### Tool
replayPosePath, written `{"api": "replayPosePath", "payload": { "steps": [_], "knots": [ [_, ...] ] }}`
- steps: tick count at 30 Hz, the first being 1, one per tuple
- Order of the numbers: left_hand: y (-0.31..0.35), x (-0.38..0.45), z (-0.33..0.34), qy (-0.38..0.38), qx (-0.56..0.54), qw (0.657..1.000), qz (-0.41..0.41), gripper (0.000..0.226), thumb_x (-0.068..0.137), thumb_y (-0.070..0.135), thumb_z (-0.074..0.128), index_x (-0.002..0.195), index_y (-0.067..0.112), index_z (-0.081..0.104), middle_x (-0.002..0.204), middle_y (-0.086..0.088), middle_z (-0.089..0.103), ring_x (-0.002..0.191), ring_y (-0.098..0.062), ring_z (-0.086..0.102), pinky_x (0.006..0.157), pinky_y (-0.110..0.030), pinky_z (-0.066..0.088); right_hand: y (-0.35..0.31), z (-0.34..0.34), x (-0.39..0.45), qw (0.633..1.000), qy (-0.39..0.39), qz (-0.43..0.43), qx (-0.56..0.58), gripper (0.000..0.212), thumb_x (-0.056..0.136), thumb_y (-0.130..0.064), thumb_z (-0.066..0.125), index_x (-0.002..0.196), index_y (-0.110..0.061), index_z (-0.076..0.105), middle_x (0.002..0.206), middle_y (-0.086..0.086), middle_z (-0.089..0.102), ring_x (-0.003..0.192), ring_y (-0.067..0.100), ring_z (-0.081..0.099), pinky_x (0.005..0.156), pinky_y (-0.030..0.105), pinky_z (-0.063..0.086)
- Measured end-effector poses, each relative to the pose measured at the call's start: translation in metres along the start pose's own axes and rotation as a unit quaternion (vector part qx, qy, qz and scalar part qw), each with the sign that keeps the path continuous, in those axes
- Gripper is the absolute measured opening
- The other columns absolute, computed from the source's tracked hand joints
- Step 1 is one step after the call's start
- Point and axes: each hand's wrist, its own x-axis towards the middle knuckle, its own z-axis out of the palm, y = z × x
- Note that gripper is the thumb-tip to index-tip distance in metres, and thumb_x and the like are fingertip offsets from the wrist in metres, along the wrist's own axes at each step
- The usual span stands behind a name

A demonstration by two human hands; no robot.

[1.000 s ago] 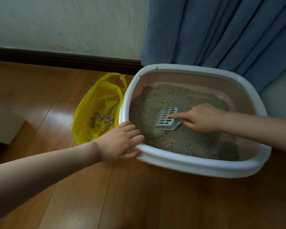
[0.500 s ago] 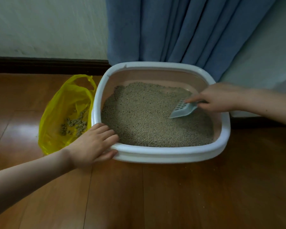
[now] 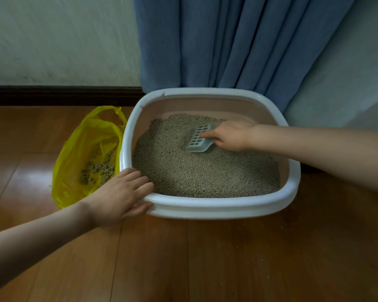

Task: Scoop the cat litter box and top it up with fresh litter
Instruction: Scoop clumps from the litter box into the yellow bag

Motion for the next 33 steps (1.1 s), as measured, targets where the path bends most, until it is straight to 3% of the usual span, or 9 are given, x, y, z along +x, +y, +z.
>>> {"api": "replayPosePath", "payload": {
  "steps": [3, 6, 8, 11, 15, 19, 23, 26, 33],
  "knots": [
    [0.000, 0.000, 0.000, -0.003, -0.002, 1.000, -0.002, 0.037, 0.101, 0.045, 0.032, 0.089, 0.018, 0.054, 0.084, 0.002, 0.052, 0.078, -0.021, 0.049, 0.082, -0.032, 0.036, 0.011, -0.006, -0.020, 0.999, -0.045, -0.013, -0.012, 0.042, 0.100, -0.030, 0.039, 0.140, -0.041, 0.041, 0.134, -0.008, 0.055, 0.087, 0.005, 0.057, 0.063, 0.019, 0.045],
    [-0.001, -0.002, 0.002, -0.004, -0.007, 1.000, -0.005, 0.036, 0.101, 0.046, 0.032, 0.090, 0.019, 0.053, 0.084, 0.003, 0.051, 0.079, -0.021, 0.049, 0.082, -0.033, 0.038, 0.022, -0.018, -0.046, 0.995, -0.098, 0.015, -0.008, 0.042, 0.099, -0.023, 0.041, 0.137, -0.038, 0.047, 0.117, -0.013, 0.062, 0.071, -0.007, 0.046, 0.056, 0.016, 0.033],
    [-0.002, -0.001, 0.004, -0.003, -0.009, 1.000, -0.004, 0.035, 0.100, 0.047, 0.032, 0.090, 0.019, 0.052, 0.084, 0.003, 0.050, 0.078, -0.021, 0.049, 0.081, -0.035, 0.039, 0.029, -0.029, -0.062, 0.989, -0.141, 0.048, -0.018, 0.042, 0.098, -0.021, 0.043, 0.134, -0.040, 0.050, 0.103, -0.017, 0.061, 0.074, -0.001, 0.050, 0.056, 0.018, 0.033],
    [-0.002, -0.001, 0.006, 0.001, -0.009, 1.000, -0.003, 0.035, 0.100, 0.047, 0.033, 0.090, 0.019, 0.052, 0.083, 0.003, 0.049, 0.077, -0.022, 0.049, 0.080, -0.035, 0.039, 0.039, -0.046, -0.070, 0.978, -0.178, 0.091, -0.050, 0.042, 0.096, -0.022, 0.045, 0.132, -0.042, 0.053, 0.110, -0.015, 0.060, 0.084, 0.006, 0.052, 0.058, 0.018, 0.035],
    [-0.002, -0.001, 0.006, 0.002, -0.007, 1.000, -0.006, 0.044, 0.100, 0.048, 0.030, 0.089, 0.015, 0.057, 0.084, 0.000, 0.053, 0.077, -0.024, 0.052, 0.079, -0.036, 0.038, 0.043, -0.049, -0.065, 0.990, -0.108, 0.083, -0.034, 0.041, 0.095, -0.026, 0.044, 0.129, -0.048, 0.054, 0.107, -0.015, 0.062, 0.085, 0.007, 0.055, 0.069, 0.027, 0.049],
    [-0.001, -0.001, 0.003, -0.006, -0.010, 1.000, -0.007, 0.045, 0.101, 0.048, 0.028, 0.090, 0.016, 0.058, 0.084, 0.001, 0.053, 0.078, -0.023, 0.052, 0.080, -0.036, 0.039, 0.032, -0.032, -0.058, 0.997, -0.067, 0.037, 0.027, 0.041, 0.097, -0.025, 0.043, 0.132, -0.045, 0.051, 0.091, -0.023, 0.057, 0.072, 0.002, 0.051, 0.061, 0.025, 0.044],
    [0.000, 0.000, 0.003, -0.002, -0.014, 1.000, -0.006, 0.041, 0.101, 0.047, 0.029, 0.090, 0.017, 0.056, 0.084, 0.002, 0.051, 0.078, -0.023, 0.051, 0.081, -0.035, 0.039, 0.034, -0.020, -0.054, 0.992, -0.120, 0.030, 0.021, 0.042, 0.095, -0.022, 0.043, 0.129, -0.044, 0.055, 0.111, -0.015, 0.064, 0.084, 0.009, 0.060, 0.075, 0.033, 0.053],
    [0.000, 0.000, 0.003, -0.003, -0.015, 1.000, -0.010, 0.038, 0.100, 0.046, 0.031, 0.089, 0.018, 0.054, 0.083, 0.002, 0.050, 0.078, -0.023, 0.050, 0.081, -0.035, 0.039, 0.035, -0.029, -0.056, 0.988, -0.147, 0.047, -0.020, 0.044, 0.094, -0.021, 0.043, 0.130, -0.043, 0.055, 0.110, -0.015, 0.064, 0.090, 0.010, 0.059, 0.070, 0.026, 0.049],
    [0.001, 0.001, 0.002, -0.010, -0.009, 1.000, -0.013, 0.031, 0.098, 0.043, 0.040, 0.091, 0.017, 0.055, 0.085, 0.000, 0.053, 0.080, -0.023, 0.050, 0.086, -0.034, 0.037, 0.024, -0.032, -0.012, 0.998, 0.033, 0.032, 0.043, 0.042, 0.098, -0.034, 0.038, 0.137, -0.051, 0.040, 0.096, -0.011, 0.067, 0.065, 0.009, 0.059, 0.062, 0.033, 0.055]
  ]
}}
